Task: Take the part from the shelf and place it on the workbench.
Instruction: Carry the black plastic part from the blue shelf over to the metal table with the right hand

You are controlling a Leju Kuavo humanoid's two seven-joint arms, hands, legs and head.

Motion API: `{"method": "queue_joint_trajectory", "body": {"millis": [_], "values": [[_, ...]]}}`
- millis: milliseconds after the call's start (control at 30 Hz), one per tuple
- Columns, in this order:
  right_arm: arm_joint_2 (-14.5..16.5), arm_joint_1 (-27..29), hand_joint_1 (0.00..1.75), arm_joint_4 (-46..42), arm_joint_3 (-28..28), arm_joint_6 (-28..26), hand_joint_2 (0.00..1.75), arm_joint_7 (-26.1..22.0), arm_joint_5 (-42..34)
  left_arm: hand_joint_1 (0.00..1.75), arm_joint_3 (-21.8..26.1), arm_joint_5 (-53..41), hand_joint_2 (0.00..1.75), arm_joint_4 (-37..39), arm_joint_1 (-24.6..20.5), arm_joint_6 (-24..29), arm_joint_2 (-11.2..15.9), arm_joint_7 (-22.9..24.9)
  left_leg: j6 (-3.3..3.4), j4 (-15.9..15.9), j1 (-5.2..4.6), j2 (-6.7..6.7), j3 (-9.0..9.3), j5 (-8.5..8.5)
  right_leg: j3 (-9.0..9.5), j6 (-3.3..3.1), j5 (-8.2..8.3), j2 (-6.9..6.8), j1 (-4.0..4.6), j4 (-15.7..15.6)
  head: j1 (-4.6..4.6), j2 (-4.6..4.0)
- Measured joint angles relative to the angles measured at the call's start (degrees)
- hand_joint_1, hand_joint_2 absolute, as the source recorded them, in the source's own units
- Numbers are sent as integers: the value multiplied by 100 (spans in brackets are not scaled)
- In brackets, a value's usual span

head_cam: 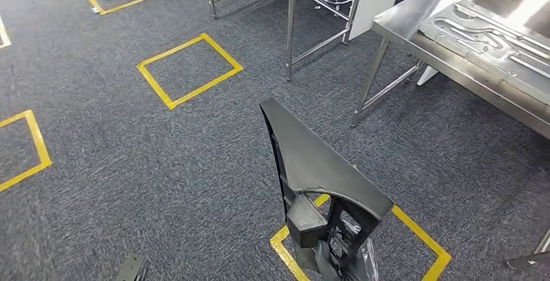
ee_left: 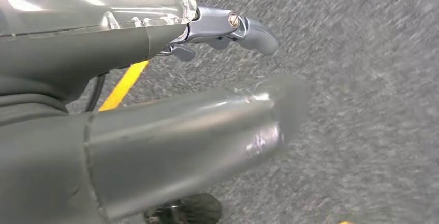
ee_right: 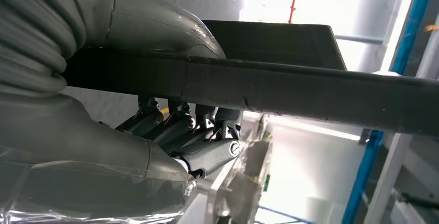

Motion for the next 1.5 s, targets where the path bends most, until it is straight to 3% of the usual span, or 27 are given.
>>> {"method": "queue_joint_trajectory", "body": {"millis": [67, 100, 167, 233, 300, 333, 367, 467, 533, 567, 600, 667, 733, 800, 833, 867, 933, 967, 1033, 1100, 1167, 1267, 1333, 1367, 1400, 1433, 1500], "values": [[0, 46, 175, -1, -3, -24, 175, 1, 13, 0, 2, 61, 0, 0, 15, -21, -3, 5, 84, -42, -13, 62, 11, 2, -48, 80, 39, 140, -13, -18, -1, 0], [-1, 72, 175, -2, -9, -36, 175, 0, 20, 0, 4, 83, 0, -2, 18, -30, -11, 0, 127, -69, -11, 134, 21, 21, -63, 113, 41, 123, -14, -15, 0, 0], [-3, 93, 175, -3, -21, -51, 175, -1, 37, 0, 8, 104, 0, -6, 38, -44, -23, -18, 210, -127, 4, 285, 35, 60, -175, 173, -102, -171, 3, 193, 45, 0], [-6, 94, 175, -3, -27, -55, 175, -1, 60, 0, 16, 133, 0, -9, 91, -56, -25, -38, 257, -148, -19, 459, 39, 62, -493, 222, -455, -537, -4, 841, 90, 0], [-9, 106, 175, -1, -31, -55, 175, 1, 77, 0, 25, 156, 0, -9, 134, -65, -25, -57, 274, -148, -36, 638, 40, 47, -811, 254, -677, -643, -29, 1474, 92, 0], [-11, 113, 175, 0, -33, -55, 175, 1, 80, 0, 27, 159, 0, -9, 138, -74, -26, -65, 273, -148, -39, 720, 48, 36, -837, 259, -629, -665, -36, 1523, 93, 0], [-13, 118, 175, 1, -34, -56, 175, 2, 81, 0, 28, 160, 0, -9, 135, -86, -28, -73, 267, -148, -40, 792, 64, 23, -741, 252, -482, -697, -38, 1344, 93, 0], [-11, 117, 175, 0, -37, -104, 175, 29, 105, 0, 30, 170, 0, -9, 128, -142, -64, -110, 212, -147, -54, 951, 129, -37, -131, 147, -15, -962, 26, 225, 90, 0], [-5, 131, 175, 0, -45, -180, 175, 80, 147, 0, 34, 179, 0, -9, 121, -166, -94, -134, 155, -150, -65, 1022, 152, -67, 23, 81, 15, -1049, 82, -78, 91, 0], [1, 144, 175, 1, -52, -218, 175, 107, 168, 0, 36, 183, 0, -9, 114, -171, -107, -142, 128, -162, -71, 1059, 170, -70, 19, 64, 17, -1015, 91, -89, 94, 0], [9, 156, 175, 1, -63, -251, 175, 127, 187, 0, 37, 187, 0, -9, 111, -175, -119, -152, 101, -170, -68, 1067, 191, -83, 34, 40, 30, -977, 69, -123, 95, 0], [36, 163, 175, -1, -87, -283, 175, 149, 208, 0, 37, 195, 0, -9, 116, -187, -138, -169, 49, -15, -59, 877, 152, -201, 89, -14, 65, -917, 23, -215, 88, 0], [63, 157, 175, 2, -107, -290, 175, 158, 212, 0, 38, 200, 0, -9, 148, -194, -137, -176, 6, 584, -46, 600, -128, -508, 129, -58, 74, -859, 4, -259, 73, 0], [75, 157, 175, 10, -119, -292, 175, 169, 212, 0, 40, 204, 0, -10, 191, -196, -129, -175, -28, 1276, -38, 516, -512, -740, 135, -77, 57, -786, 5, -246, 62, 0], [77, 160, 175, 15, -122, -292, 175, 173, 212, 0, 41, 205, 0, -11, 206, -197, -127, -175, -41, 1401, -34, 511, -613, -705, 139, -75, 45, -747, 3, -233, 61, 0], [77, 161, 175, 18, -124, -291, 175, 176, 213, 0, 41, 207, 0, -11, 213, -198, -127, -175, -52, 1288, -26, 511, -601, -547, 148, -64, 27, -710, -4, -212, 60, 0], [78, 162, 175, 20, -125, -291, 175, 178, 215, 0, 41, 212, 0, -12, 213, -199, -126, -175, -69, 609, -6, 504, -335, -120, 164, -17, -34, -654, -21, -140, 58, 0], [79, 161, 175, 20, -127, -291, 175, 179, 216, 0, 41, 215, 0, -13, 209, -201, -127, -176, -60, 286, -8, 493, -204, 11, 157, 16, -69, -632, -17, -86, 46, 0], [83, 164, 175, 19, -134, -297, 175, 179, 219, 0, 41, 226, 0, -14, 205, -215, -131, -180, 9, 38, -23, 469, -108, 43, 125, 84, -100, -605, 0, -28, 41, 0], [88, 173, 175, 15, -142, -310, 175, 178, 237, 0, 41, 244, 0, -15, 206, -236, -135, -186, 110, 22, -37, 466, -119, 58, 107, 140, -97, -598, 1, -29, 49, 0], [90, 183, 175, 5, -146, -319, 175, 183, 278, 0, 41, 258, 0, -15, 207, -245, -142, -191, 188, -12, -31, 474, -114, 87, 65, 195, -198, -617, -15, 86, 62, 0], [89, 199, 175, -4, -146, -313, 175, 223, 320, 0, 41, 256, 0, -15, 219, -245, -152, -194, 258, -36, -30, 529, -115, 102, -352, 255, -686, -645, -24, 982, 83, 0], [88, 223, 175, -4, -146, -301, 175, 238, 321, 0, 41, 248, 0, -15, 235, -245, -160, -194, 272, -34, -44, 589, -113, 93, -618, 260, -818, -651, -23, 1489, 83, 0], [87, 232, 175, -4, -146, -296, 175, 239, 319, 0, 41, 244, 0, -15, 241, -245, -163, -194, 274, -34, -50, 625, -103, 85, -608, 246, -720, -660, -21, 1448, 83, 0], [87, 236, 175, -4, -146, -292, 175, 239, 318, 0, 40, 240, 0, -15, 243, -245, -171, -194, 271, -35, -57, 663, -86, 76, -489, 219, -534, -686, -13, 1193, 84, 0], [87, 237, 175, -4, -146, -289, 175, 239, 317, 0, 40, 236, 0, -15, 245, -245, -179, -194, 264, -37, -64, 700, -65, 64, -295, 175, -319, -759, 6, 799, 85, 0], [87, 229, 175, -5, -146, -285, 175, 241, 316, 0, 39, 227, 0, -15, 255, -246, -209, -194, 235, -46, -84, 785, -26, 39, 29, 84, -88, -976, 76, 134, 81, 0]]}}
